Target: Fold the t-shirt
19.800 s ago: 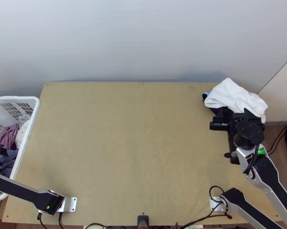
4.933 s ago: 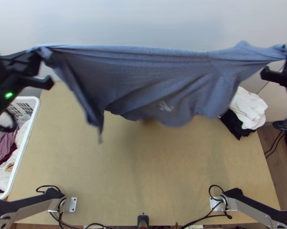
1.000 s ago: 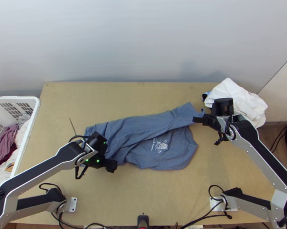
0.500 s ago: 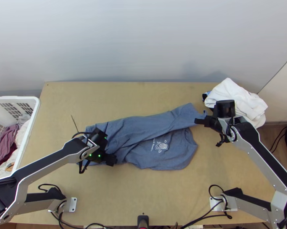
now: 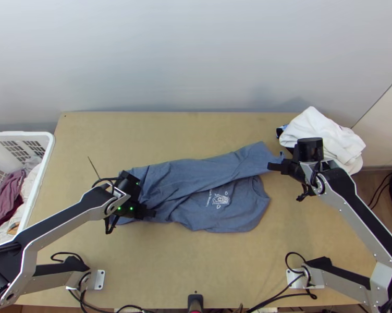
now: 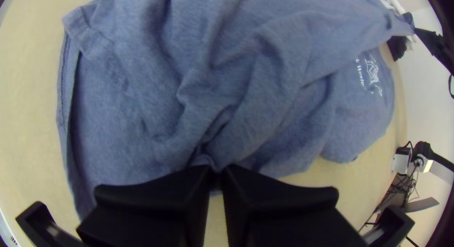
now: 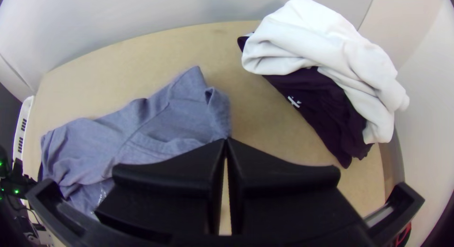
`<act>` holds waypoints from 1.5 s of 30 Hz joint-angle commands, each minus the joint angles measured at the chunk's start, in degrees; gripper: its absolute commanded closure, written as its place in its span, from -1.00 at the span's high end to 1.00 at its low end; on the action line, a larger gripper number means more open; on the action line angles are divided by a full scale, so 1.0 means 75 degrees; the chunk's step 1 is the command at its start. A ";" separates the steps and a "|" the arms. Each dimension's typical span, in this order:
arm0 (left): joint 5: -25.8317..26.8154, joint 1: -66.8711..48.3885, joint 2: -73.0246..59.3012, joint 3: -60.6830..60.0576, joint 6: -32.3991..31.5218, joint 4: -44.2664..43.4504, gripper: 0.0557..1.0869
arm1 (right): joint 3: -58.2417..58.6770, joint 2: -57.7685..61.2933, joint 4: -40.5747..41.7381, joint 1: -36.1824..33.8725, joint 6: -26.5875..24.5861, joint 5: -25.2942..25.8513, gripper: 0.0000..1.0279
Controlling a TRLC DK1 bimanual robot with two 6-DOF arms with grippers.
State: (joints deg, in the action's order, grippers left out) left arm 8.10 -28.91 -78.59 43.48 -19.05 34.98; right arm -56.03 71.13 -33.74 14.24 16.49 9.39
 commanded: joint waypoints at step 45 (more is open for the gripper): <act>-0.0341 0.3374 0.1220 0.8522 0.1145 0.1441 -0.92 | -0.6791 0.0465 -0.1068 0.1664 -0.2046 0.1854 -0.95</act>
State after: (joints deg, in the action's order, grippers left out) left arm 5.50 -1.17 -74.41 100.49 -11.27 41.34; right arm -100.71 78.96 -38.39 20.99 5.45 19.14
